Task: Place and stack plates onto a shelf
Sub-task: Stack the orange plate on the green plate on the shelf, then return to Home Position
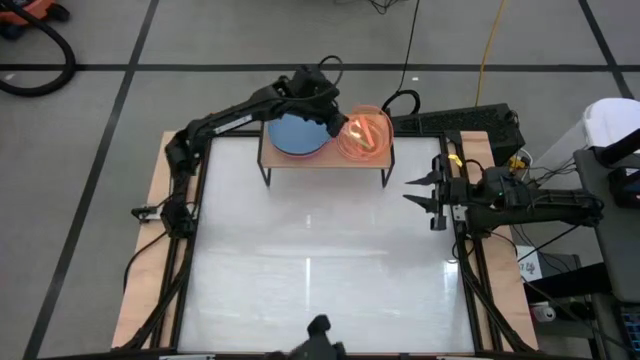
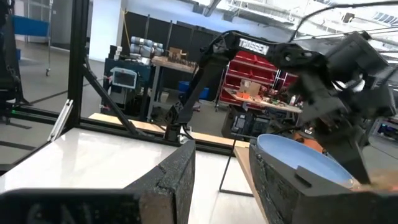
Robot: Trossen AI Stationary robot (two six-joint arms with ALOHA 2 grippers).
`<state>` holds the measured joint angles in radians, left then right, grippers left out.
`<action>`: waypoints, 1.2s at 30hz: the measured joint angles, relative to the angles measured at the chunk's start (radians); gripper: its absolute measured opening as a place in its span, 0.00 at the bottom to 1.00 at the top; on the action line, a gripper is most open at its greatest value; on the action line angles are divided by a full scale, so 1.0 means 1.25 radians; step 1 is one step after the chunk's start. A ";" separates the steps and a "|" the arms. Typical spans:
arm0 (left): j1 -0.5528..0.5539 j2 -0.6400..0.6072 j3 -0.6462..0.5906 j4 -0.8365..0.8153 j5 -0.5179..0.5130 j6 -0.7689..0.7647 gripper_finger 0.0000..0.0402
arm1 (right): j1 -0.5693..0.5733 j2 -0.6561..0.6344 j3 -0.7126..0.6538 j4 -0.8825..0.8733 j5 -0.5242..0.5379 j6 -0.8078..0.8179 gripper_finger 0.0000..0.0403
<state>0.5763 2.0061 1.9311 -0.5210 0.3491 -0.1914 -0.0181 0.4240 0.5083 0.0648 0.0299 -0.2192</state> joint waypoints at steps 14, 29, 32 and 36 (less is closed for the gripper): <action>0.012 0.074 0.028 -0.048 -0.032 0.010 0.02 | 0.000 0.000 0.000 -0.014 0.000 0.000 0.33; 0.010 0.073 0.054 -0.049 -0.071 0.063 0.27 | 0.000 0.000 0.000 -0.013 0.001 -0.002 0.33; 0.000 0.071 0.114 -0.050 -0.070 0.069 0.27 | 0.000 0.000 0.000 -0.013 0.001 -0.002 0.33; -0.030 0.070 0.245 -0.059 -0.043 0.076 0.27 | 0.000 0.000 0.001 -0.016 0.001 -0.005 0.33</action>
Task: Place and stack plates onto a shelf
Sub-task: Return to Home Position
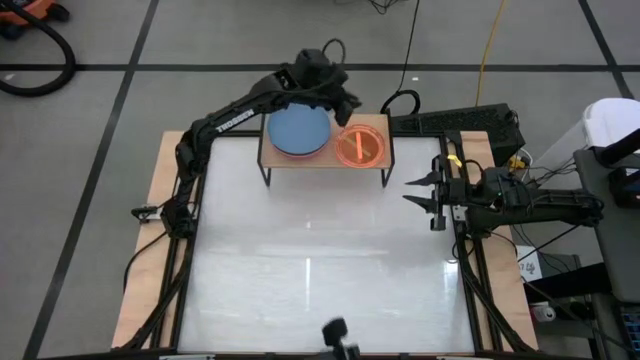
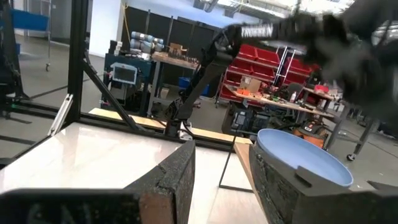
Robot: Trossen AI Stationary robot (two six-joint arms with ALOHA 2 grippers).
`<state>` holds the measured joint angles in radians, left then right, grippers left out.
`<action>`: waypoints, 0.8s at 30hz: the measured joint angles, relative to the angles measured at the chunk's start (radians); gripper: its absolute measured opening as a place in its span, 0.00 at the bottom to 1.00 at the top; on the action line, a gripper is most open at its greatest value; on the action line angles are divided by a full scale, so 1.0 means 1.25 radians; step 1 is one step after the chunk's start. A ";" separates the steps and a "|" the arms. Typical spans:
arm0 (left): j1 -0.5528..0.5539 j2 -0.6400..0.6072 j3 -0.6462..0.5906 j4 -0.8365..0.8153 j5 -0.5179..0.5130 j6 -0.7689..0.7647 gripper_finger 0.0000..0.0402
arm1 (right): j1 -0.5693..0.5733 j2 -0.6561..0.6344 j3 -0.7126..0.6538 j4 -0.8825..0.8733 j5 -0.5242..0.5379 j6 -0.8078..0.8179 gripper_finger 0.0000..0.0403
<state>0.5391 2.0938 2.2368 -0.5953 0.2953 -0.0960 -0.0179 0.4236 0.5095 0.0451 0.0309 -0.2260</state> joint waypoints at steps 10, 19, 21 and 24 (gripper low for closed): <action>-0.207 -0.201 0.047 -0.059 -0.190 0.228 0.28 | 0.000 -0.020 0.000 -0.122 0.034 -0.011 0.33; -0.473 -0.481 -0.389 0.053 -0.567 0.251 0.28 | 0.000 -0.055 0.000 -0.172 0.039 0.033 0.33; -0.509 -0.561 -0.536 0.139 -0.618 0.218 0.28 | 0.000 -0.059 0.000 -0.176 0.039 0.037 0.33; -0.545 -0.684 -0.781 0.357 -0.644 0.191 0.28 | 0.000 -0.058 0.000 -0.178 0.042 0.022 0.33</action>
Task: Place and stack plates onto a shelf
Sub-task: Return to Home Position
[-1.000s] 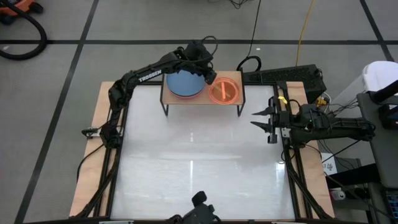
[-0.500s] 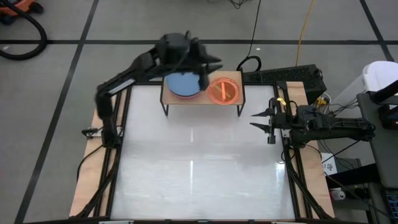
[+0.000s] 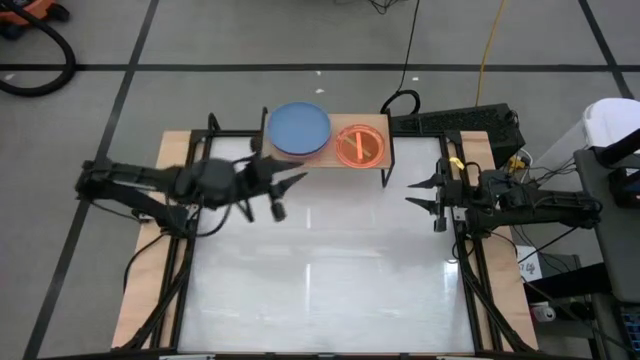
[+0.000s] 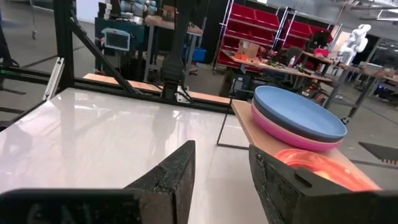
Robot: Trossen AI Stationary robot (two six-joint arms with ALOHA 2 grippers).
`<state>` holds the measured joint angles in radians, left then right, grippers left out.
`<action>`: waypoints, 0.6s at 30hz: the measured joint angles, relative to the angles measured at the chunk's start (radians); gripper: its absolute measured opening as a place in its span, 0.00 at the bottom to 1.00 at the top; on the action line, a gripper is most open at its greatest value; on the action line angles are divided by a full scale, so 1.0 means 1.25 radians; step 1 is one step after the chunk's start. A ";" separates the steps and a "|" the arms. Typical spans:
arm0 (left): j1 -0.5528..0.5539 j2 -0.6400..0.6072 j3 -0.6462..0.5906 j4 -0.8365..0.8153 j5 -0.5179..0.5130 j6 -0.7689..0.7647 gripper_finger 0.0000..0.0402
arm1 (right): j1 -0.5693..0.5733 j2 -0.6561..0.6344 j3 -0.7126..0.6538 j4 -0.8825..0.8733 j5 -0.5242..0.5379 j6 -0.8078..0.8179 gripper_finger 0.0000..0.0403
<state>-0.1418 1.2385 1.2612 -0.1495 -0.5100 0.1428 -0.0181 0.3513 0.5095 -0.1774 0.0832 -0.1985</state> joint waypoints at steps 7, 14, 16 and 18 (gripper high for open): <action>-0.031 -0.213 -0.535 0.565 -0.005 -0.005 0.28 | 0.000 0.001 0.000 0.000 -0.003 0.033 0.33; -0.031 -0.356 -0.805 0.796 -0.005 -0.064 0.28 | 0.000 -0.053 0.000 -0.018 -0.005 0.072 0.33; -0.031 -0.390 -0.846 0.812 -0.005 -0.072 0.28 | 0.000 -0.081 0.000 -0.038 -0.006 0.071 0.33; -0.030 -0.418 -0.880 0.827 -0.005 -0.067 0.28 | 0.000 -0.106 0.000 -0.044 -0.006 0.067 0.33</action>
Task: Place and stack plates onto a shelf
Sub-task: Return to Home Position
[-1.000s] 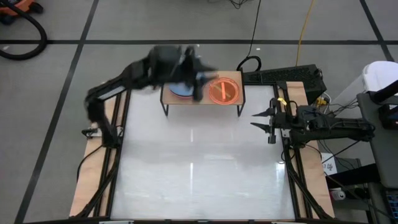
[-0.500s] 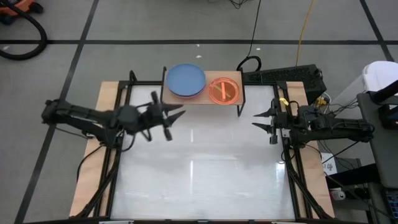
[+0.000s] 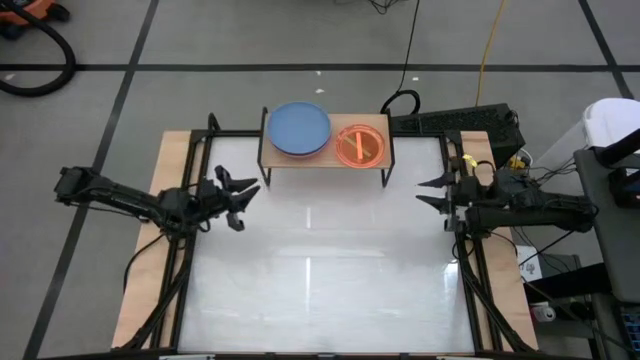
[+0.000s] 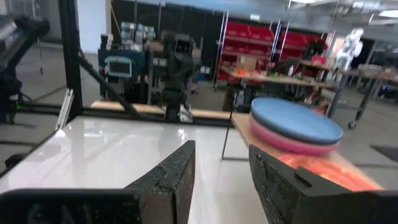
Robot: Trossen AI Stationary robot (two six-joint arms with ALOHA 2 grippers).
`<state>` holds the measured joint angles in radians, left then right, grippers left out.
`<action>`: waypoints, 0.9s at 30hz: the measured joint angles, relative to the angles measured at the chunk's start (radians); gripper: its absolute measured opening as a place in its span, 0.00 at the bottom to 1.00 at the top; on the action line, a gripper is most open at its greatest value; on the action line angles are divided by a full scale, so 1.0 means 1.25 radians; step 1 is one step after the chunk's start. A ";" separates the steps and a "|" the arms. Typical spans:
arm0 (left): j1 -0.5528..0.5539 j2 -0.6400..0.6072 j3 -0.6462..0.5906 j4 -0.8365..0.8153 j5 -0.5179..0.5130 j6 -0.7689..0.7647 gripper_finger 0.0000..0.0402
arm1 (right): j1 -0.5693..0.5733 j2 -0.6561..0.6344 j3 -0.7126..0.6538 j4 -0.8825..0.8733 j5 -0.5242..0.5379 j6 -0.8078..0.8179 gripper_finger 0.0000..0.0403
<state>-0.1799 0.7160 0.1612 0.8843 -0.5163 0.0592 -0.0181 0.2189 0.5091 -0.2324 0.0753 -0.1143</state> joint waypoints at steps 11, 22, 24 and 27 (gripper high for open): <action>0.000 -0.046 -0.059 0.000 0.000 0.020 0.28 | 0.000 -0.049 -0.055 0.042 0.011 -0.054 0.33; 0.000 -0.045 -0.059 -0.003 0.000 0.013 0.28 | 0.000 -0.049 -0.319 0.328 0.023 -0.003 0.33; 0.000 -0.044 -0.059 -0.003 0.000 0.012 0.28 | 0.000 -0.049 -0.378 0.352 0.023 -0.001 0.33; 0.000 -0.044 -0.059 -0.005 0.000 0.011 0.28 | 0.000 -0.048 -0.382 0.232 0.023 -0.005 0.33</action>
<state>-0.1801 0.6606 0.0875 0.8774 -0.5163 0.0728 -0.0178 0.1594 0.0321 0.0581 0.1037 -0.1209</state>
